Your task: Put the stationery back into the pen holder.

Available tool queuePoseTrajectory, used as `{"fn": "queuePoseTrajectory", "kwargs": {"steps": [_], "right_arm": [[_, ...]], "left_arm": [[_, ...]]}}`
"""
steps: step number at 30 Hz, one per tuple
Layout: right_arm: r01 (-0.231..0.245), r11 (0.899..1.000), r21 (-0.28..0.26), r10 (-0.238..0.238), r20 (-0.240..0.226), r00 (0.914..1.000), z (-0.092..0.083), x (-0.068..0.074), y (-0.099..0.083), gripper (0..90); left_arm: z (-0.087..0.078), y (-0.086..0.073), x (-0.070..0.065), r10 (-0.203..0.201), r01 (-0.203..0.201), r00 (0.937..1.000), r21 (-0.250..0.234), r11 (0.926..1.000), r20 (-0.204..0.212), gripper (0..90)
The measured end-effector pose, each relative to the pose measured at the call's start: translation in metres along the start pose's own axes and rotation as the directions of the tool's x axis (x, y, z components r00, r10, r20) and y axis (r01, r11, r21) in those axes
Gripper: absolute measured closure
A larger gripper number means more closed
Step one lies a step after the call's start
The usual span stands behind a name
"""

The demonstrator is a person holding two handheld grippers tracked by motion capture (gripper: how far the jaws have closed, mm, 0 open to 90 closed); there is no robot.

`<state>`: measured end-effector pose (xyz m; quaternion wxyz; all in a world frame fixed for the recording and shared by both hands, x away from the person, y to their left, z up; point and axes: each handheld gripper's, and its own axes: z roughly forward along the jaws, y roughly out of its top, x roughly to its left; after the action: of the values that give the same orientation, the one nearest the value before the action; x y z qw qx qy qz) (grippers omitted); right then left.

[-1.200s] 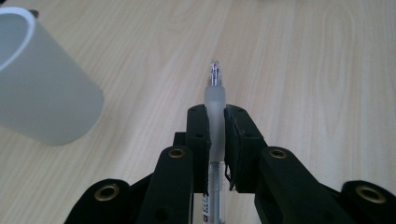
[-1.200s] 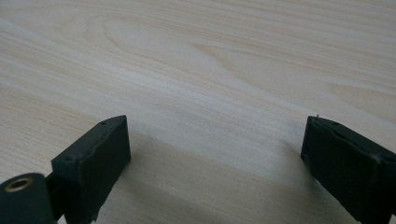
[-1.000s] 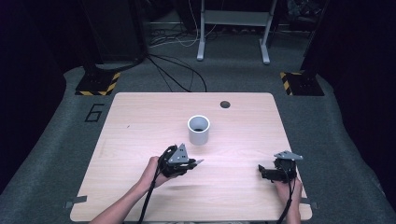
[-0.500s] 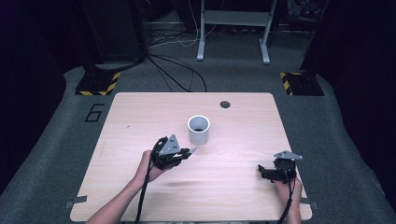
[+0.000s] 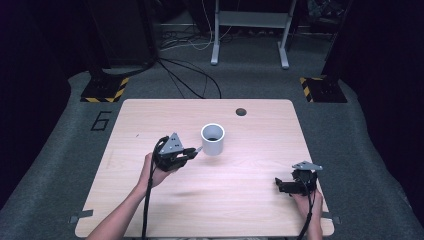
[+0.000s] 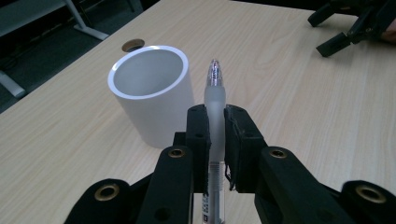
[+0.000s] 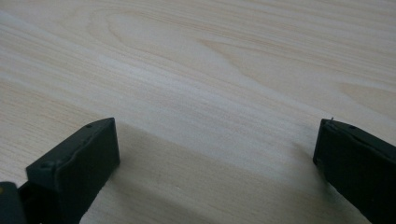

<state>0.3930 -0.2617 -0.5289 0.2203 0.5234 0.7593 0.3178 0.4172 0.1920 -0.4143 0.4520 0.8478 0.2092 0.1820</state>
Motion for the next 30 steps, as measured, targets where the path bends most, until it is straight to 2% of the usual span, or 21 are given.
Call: {"fn": "queuePoseTrajectory", "kwargs": {"steps": [7,8,13,20,30], "right_arm": [[0.0,1.0,-0.009,0.0,-0.001,1.0,0.0,0.0,0.0,0.0],[0.0,1.0,-0.009,0.0,-0.001,1.0,0.0,0.0,0.0,0.0],[0.0,1.0,-0.009,0.0,-0.001,1.0,0.0,0.0,0.0,0.0],[-0.001,1.0,-0.008,0.001,0.0,1.0,0.0,0.0,0.0,0.0],[0.0,1.0,-0.008,0.0,-0.001,1.0,0.0,0.0,0.0,0.0]], "left_arm": [[-0.002,0.009,0.013,-0.008,0.008,0.9997,-0.016,0.9998,-0.024,80.6],[-0.002,0.01,0.014,-0.012,0.011,0.9993,-0.023,0.9997,-0.036,80.6],[0.0,0.017,0.023,-0.036,0.034,0.9984,-0.045,0.9984,-0.044,80.6],[0.002,0.03,0.03,-0.035,0.031,0.9975,-0.065,0.9974,-0.062,80.6],[0.008,0.046,0.04,-0.032,0.026,0.9974,-0.093,0.9953,-0.065,80.6]]}}
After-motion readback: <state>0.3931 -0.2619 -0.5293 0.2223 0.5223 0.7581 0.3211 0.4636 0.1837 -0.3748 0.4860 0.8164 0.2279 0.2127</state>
